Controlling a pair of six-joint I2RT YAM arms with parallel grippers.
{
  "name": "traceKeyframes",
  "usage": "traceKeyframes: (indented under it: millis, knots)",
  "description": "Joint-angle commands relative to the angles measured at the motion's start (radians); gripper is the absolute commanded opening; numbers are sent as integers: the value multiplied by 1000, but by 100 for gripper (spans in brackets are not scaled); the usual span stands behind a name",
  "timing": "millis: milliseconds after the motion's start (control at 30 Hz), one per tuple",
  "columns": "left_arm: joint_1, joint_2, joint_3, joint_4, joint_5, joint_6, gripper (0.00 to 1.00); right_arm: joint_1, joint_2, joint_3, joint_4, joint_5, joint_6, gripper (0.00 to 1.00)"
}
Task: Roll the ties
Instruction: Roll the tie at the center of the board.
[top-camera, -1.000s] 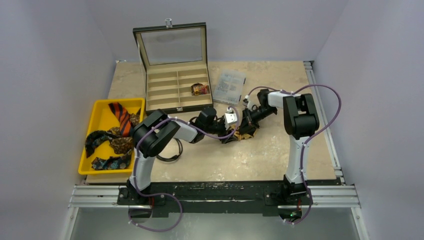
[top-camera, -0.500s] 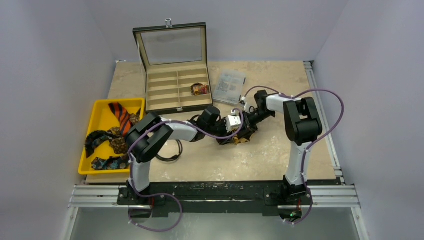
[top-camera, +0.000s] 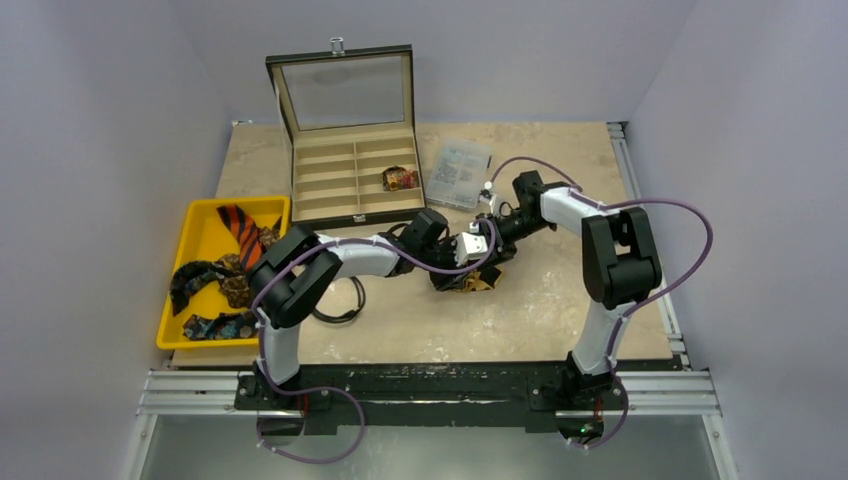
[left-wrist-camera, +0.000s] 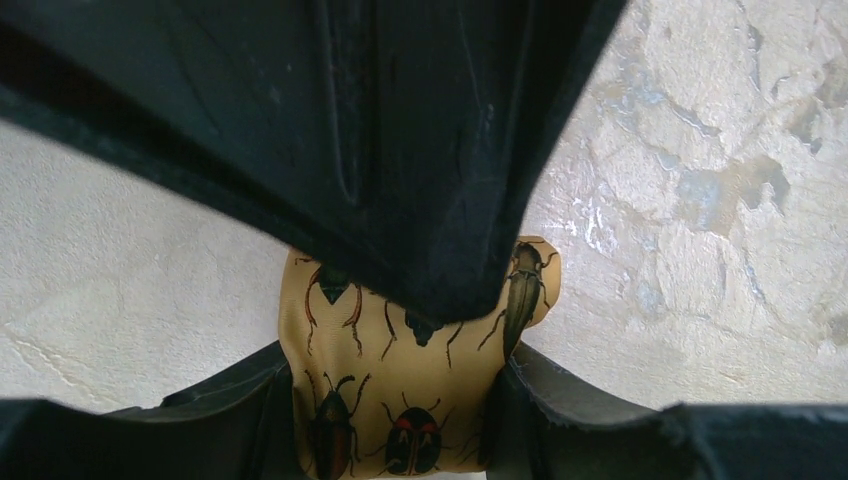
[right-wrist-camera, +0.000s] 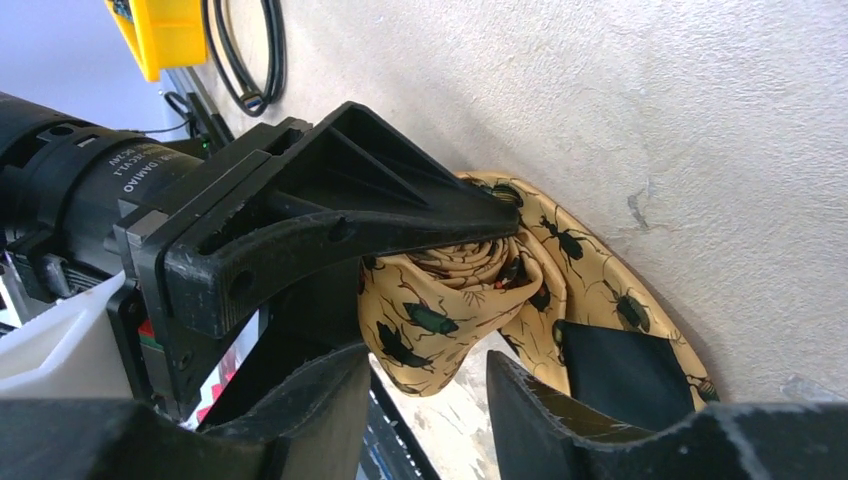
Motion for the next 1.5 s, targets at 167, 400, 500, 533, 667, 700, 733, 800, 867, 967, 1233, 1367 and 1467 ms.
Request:
traceKeyframes:
  millis: [167,400,500,533,667,700,733,800,867,967,1233,1367,1467]
  knots:
    - [-34,68,-4,-234,-160,-59,0,-1,29,11,44,-61,33,39]
    - [-33,63,26,-231,-108,-67,9,-5,116,31,33,-13,11,34]
    - [-34,73,50,-244,-95,-66,9,-5,130,39,25,-29,-2,28]
    - [-33,74,56,-246,-92,-66,10,-5,131,39,25,-30,-7,16]
    - [-23,65,56,-232,-52,-73,19,-12,138,33,19,56,-37,0]
    - [-18,61,54,-222,-31,-79,23,-18,144,31,19,96,-41,0]
    - [-7,53,46,-200,-3,-90,27,-24,147,28,22,129,-43,0]
    - [7,29,19,-127,42,-111,36,-30,146,20,41,195,-45,0]
    - [17,5,-7,-38,84,-124,41,-32,138,17,53,257,-50,0]
    - [19,-11,-26,68,130,-147,45,-31,143,17,55,319,-53,0]
    - [18,23,-39,291,190,-226,53,-29,132,5,65,417,-79,0]
    - [12,55,-44,315,190,-202,54,-29,131,3,78,444,-74,0]
    - [8,75,-56,320,161,-166,54,-26,139,8,90,460,-68,0]
